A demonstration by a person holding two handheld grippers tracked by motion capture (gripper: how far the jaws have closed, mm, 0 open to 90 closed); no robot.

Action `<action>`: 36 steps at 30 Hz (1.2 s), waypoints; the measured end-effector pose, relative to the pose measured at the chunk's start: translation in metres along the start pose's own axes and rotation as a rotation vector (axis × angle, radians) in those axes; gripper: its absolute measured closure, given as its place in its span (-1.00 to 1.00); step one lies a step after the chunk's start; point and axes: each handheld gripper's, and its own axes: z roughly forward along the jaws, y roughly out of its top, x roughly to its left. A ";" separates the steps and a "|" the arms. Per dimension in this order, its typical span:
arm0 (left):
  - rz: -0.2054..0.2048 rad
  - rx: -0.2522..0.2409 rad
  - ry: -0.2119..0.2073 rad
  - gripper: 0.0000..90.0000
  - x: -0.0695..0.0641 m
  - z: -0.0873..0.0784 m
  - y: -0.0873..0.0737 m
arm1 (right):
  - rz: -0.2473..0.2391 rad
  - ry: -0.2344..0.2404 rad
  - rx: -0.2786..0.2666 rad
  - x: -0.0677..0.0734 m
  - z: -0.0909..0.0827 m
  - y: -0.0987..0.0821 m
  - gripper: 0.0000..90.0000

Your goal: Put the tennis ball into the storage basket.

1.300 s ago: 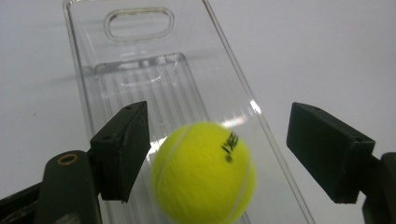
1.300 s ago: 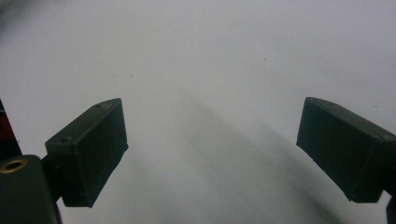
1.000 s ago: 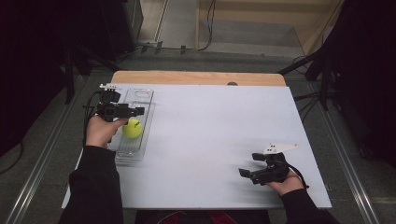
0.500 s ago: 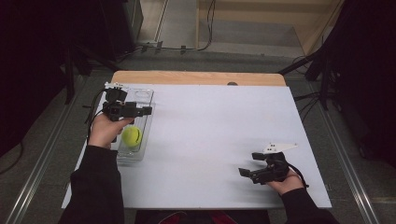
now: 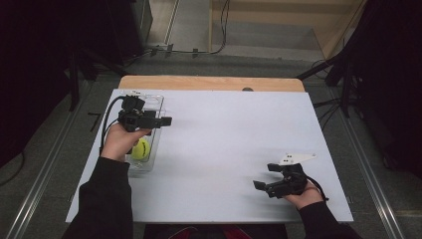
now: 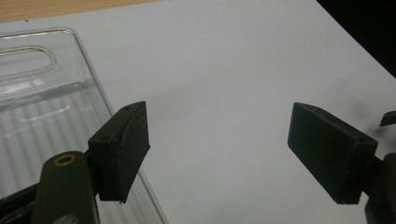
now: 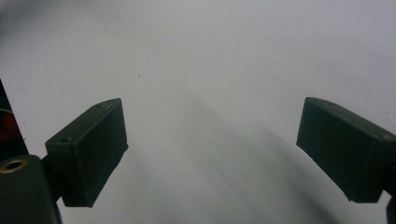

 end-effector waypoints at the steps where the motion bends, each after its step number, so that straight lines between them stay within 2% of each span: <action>1: 0.002 0.000 0.001 -0.53 -0.001 0.001 0.000 | 0.000 0.001 0.002 0.000 0.000 0.000 -0.85; 9: 0.014 0.012 -0.032 -0.53 -0.013 0.010 -0.004 | 0.002 0.001 0.000 0.000 -0.001 0.000 -0.85; 13: 0.034 0.023 -0.037 -0.53 -0.019 0.012 -0.006 | 0.004 0.001 -0.001 -0.001 0.000 0.000 -0.85; 17: 0.027 0.016 -0.059 -0.53 -0.022 0.013 -0.009 | 0.009 -0.002 -0.002 -0.001 -0.001 0.000 -0.85; 19: 0.030 0.011 -0.053 -0.53 -0.026 0.014 -0.011 | 0.011 0.000 -0.004 -0.001 -0.001 0.000 -0.85; 24: 0.057 0.016 -0.073 -0.53 -0.035 0.016 -0.017 | 0.015 0.003 -0.002 -0.001 -0.001 0.000 -0.85; 27: 0.056 0.014 -0.080 -0.53 -0.037 0.016 -0.021 | 0.022 0.007 0.015 -0.002 0.000 0.000 -0.84; 28: 0.053 0.014 -0.081 -0.53 -0.037 0.017 -0.023 | 0.021 0.006 0.017 -0.002 -0.001 0.001 -0.72; 29: 0.051 0.018 -0.083 -0.53 -0.037 0.017 -0.024 | 0.019 0.003 0.013 -0.002 -0.001 0.000 -0.71; 32: 0.045 0.013 -0.090 -0.53 -0.037 0.018 -0.028 | 0.023 0.003 0.008 -0.002 -0.001 0.000 -0.71; 36: 0.056 0.010 -0.096 -0.53 -0.040 0.017 -0.032 | 0.025 -0.001 0.004 -0.002 -0.001 0.000 -0.71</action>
